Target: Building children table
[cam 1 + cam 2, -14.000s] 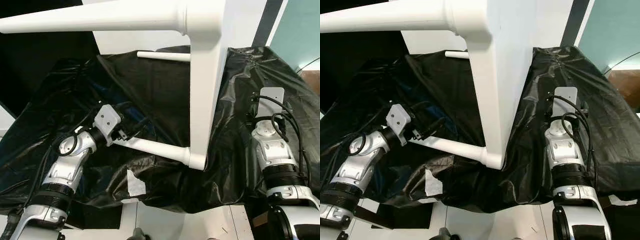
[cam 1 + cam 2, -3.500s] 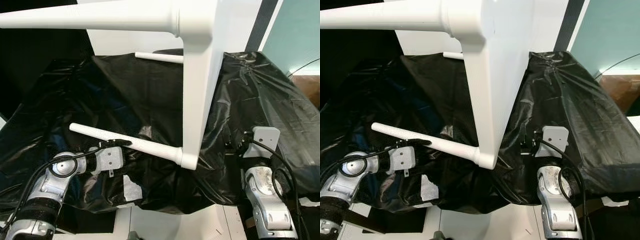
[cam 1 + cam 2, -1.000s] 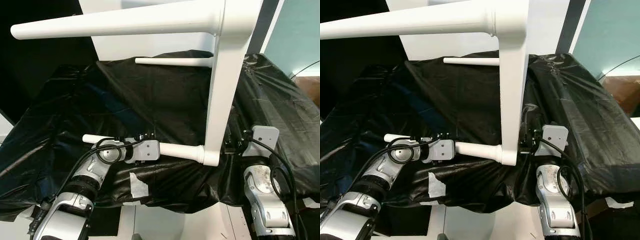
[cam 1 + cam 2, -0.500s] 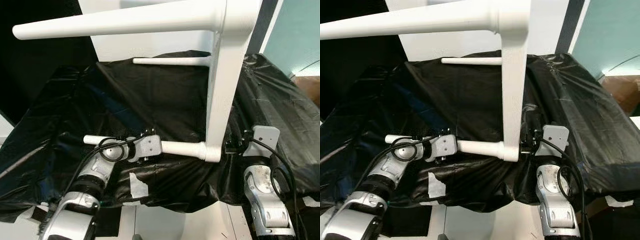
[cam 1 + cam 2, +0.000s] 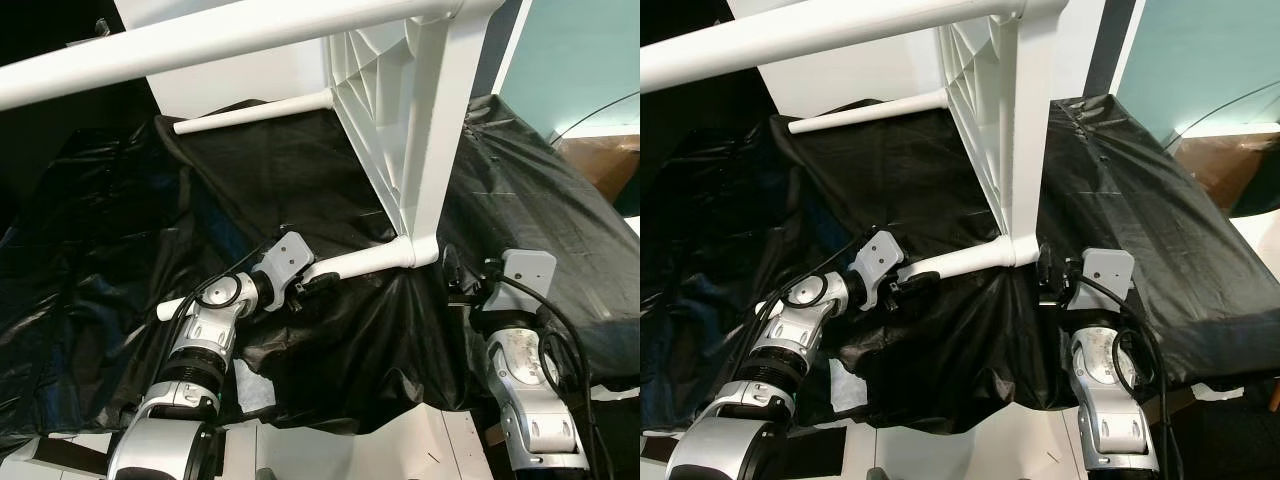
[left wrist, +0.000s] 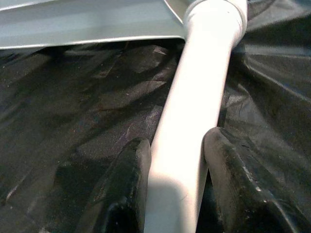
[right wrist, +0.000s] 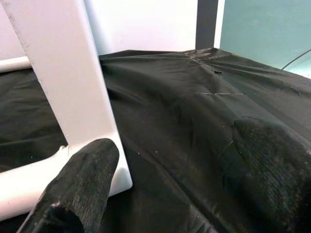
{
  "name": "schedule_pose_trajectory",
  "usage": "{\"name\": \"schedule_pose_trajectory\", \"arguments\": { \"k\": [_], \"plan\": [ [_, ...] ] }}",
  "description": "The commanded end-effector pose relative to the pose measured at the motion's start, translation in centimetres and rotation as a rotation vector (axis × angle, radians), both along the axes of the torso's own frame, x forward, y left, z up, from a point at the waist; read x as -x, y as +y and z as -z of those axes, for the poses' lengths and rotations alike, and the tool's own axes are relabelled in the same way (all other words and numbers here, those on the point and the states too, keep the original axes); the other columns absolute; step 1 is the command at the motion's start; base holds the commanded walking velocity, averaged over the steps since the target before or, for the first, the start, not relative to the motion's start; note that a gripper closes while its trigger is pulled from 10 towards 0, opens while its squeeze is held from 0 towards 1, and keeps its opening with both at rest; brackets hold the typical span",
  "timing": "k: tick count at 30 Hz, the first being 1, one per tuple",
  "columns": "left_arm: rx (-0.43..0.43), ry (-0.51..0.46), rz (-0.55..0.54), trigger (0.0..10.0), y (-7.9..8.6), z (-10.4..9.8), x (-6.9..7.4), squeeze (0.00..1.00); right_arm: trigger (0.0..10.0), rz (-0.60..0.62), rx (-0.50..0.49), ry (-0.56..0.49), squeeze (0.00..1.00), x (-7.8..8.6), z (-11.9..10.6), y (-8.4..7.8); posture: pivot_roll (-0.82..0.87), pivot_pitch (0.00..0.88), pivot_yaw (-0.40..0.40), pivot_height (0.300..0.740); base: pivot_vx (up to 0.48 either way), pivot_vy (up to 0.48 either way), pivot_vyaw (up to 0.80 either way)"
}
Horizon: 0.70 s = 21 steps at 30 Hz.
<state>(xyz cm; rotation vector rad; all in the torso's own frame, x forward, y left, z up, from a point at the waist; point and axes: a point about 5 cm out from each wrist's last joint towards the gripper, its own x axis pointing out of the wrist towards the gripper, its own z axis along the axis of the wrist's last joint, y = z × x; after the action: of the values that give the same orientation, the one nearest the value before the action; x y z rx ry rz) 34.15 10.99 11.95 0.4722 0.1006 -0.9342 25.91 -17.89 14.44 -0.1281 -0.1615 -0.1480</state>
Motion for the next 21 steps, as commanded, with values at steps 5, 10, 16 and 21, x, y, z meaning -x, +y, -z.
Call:
{"name": "schedule_pose_trajectory", "arguments": {
  "k": [5, 10, 16, 21],
  "plan": [
    [0.009, -0.068, -0.329, 10.0, 1.6, 1.2, -0.5, 0.0, 10.0, -0.005, -0.005, 0.01, 0.0, -0.1, 0.1, 0.0, -0.08, 0.03, 0.029, 0.74, 0.0, 0.0, 0.0],
    [-0.072, -0.133, -0.271, 10.0, 1.3, 1.3, -0.2, 0.0, 10.0, -0.005, -0.005, 0.01, 0.0, -0.2, 0.1, 0.1, -0.08, 0.029, 0.027, 0.74, 0.0, 0.0, 0.0],
    [-0.058, -0.115, -0.128, 10.0, 0.7, 2.1, 1.3, 0.85, 10.0, -0.004, -0.006, 0.01, 0.0, -0.2, 0.1, 0.1, -0.08, 0.024, 0.033, 0.74, 0.0, 0.0, 0.0],
    [0.037, -0.026, 0.082, 10.0, 0.2, 3.0, 4.0, 0.0, 10.0, -0.004, -0.007, 0.013, 0.0, -0.2, 0.2, 0.2, -0.08, 0.028, 0.032, 0.74, 0.0, 0.0, 0.0]
  ]
}}
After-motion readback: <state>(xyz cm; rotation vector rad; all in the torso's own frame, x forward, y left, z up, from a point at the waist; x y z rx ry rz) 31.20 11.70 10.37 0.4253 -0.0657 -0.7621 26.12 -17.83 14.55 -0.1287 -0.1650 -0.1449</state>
